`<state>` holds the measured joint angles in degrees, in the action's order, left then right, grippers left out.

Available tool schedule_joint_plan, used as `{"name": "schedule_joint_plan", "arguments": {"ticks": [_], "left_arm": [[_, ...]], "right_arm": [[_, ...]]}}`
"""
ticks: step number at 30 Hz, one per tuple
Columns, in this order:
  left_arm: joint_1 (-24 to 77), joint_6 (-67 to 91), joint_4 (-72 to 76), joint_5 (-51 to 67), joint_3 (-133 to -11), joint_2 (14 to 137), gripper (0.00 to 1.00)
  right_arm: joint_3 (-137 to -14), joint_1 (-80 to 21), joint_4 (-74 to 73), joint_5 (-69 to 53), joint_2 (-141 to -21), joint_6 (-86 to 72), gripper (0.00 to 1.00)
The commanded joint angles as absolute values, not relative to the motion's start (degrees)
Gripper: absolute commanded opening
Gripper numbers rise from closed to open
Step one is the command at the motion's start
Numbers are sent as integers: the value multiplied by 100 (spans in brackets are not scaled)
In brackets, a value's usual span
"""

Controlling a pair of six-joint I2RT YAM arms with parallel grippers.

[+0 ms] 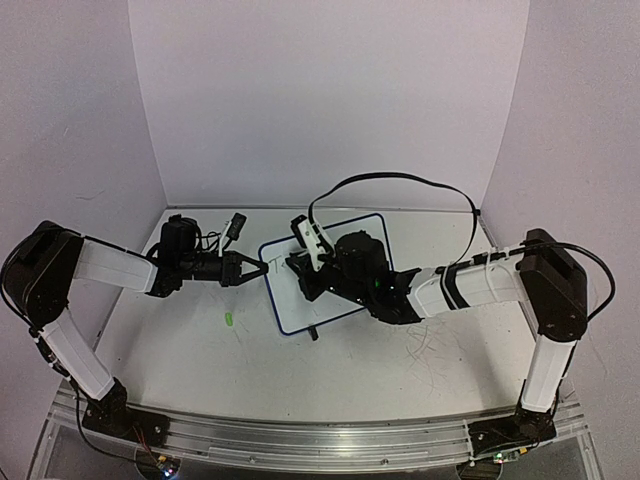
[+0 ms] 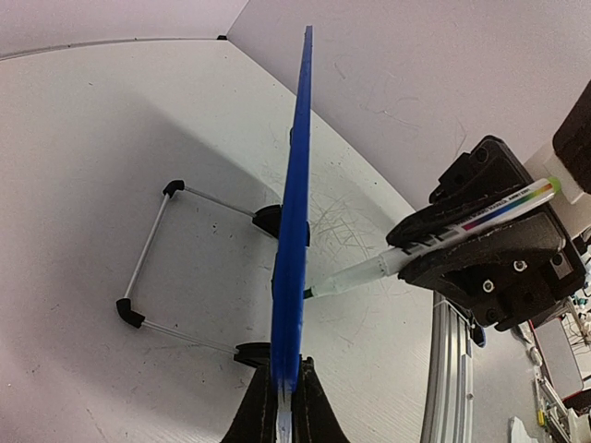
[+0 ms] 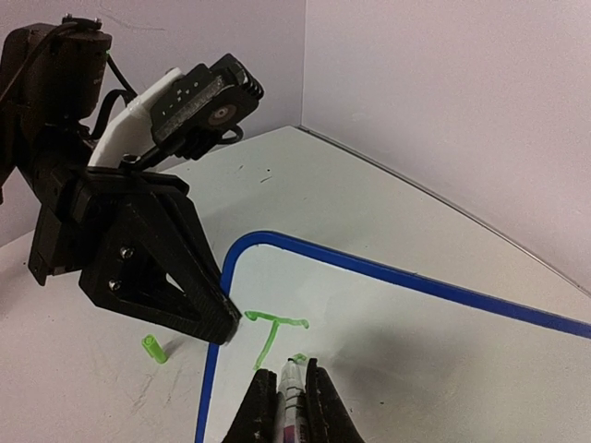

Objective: Write a sentence on the whiteboard

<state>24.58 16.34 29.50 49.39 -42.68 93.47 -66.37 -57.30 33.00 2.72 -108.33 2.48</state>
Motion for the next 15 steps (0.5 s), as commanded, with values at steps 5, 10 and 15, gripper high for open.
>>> {"name": "schedule_joint_plan", "arguments": {"ticks": [5,10,15], "left_arm": [[2428,1494,3048,4882,-4315,9118,0],[2429,1493,3041,4879,-4314,9114,0],[2433,1494,3039,4878,-4314,9109,0]], "right_arm": [[-6569,-5746,3243,239,-10847,218,0],[-6512,-5745,3222,342,-10801,236,0],[-6449,-5745,3217,508,-10767,237,0]]}}
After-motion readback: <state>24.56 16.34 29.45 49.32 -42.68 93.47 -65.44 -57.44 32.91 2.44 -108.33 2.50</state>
